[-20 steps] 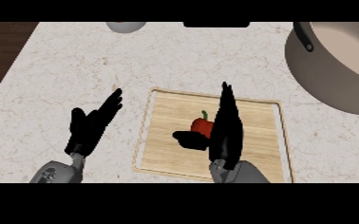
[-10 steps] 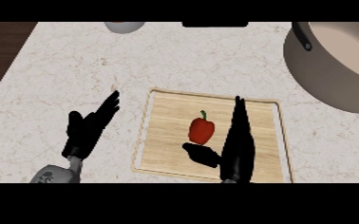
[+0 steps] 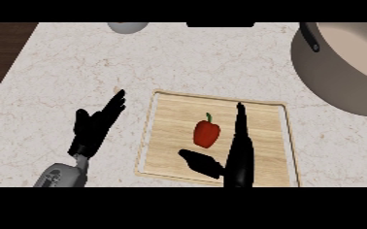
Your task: Pick the bell pepper from the tray and place it in the pot
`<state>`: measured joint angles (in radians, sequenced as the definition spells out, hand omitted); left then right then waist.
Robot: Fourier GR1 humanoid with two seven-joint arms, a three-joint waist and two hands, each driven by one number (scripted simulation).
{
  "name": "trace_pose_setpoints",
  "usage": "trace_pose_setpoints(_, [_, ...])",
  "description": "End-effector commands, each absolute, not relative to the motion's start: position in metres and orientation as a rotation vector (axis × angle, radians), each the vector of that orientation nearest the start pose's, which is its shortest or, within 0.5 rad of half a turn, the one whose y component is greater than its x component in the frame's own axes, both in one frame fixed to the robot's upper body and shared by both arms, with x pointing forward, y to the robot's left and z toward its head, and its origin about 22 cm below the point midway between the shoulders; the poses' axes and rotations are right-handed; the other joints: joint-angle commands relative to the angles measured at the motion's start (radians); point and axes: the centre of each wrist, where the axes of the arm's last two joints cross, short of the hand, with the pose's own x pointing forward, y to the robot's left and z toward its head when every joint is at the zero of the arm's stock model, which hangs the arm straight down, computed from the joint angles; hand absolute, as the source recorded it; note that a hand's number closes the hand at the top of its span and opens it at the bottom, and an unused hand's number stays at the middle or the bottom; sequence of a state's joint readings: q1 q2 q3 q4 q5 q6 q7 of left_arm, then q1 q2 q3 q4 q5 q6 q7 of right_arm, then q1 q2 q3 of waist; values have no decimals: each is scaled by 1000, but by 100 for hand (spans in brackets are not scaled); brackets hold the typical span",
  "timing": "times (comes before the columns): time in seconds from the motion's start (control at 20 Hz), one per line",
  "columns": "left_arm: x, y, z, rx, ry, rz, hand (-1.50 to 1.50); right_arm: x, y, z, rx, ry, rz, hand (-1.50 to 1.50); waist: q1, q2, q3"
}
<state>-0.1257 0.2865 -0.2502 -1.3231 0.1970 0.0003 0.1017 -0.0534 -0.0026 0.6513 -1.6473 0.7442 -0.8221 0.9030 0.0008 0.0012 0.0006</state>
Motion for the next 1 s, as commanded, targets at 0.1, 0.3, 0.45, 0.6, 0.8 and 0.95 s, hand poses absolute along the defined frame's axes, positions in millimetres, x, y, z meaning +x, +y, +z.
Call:
trace_pose_setpoints(0.1, [268,256,-30,-68,-1253,-278,0,203,-70,13,-475,-1248,-172,-150,2,0,0])
trace_pose_setpoints(0.3, [271,246,-10,-53,-1279,-283,0,211,-82,-20,-463,-1245,-205,-150,7,1,1])
trace_pose_setpoints(0.45, [257,239,-20,-55,-1279,-281,0,202,-79,-37,-431,-1251,-208,-150,9,0,1])
trace_pose_setpoints(0.6, [253,218,-20,-70,-1273,-279,0,211,-85,-53,-416,-1267,-165,150,8,0,1])
trace_pose_setpoints(0.8, [246,263,-21,-67,-1274,-281,0,210,-96,-67,-430,-1309,-100,150,8,0,1])
trace_pose_setpoints(0.95, [266,253,-26,-78,-1276,-273,0,198,-82,-70,-411,-1331,-122,150,5,2,1])
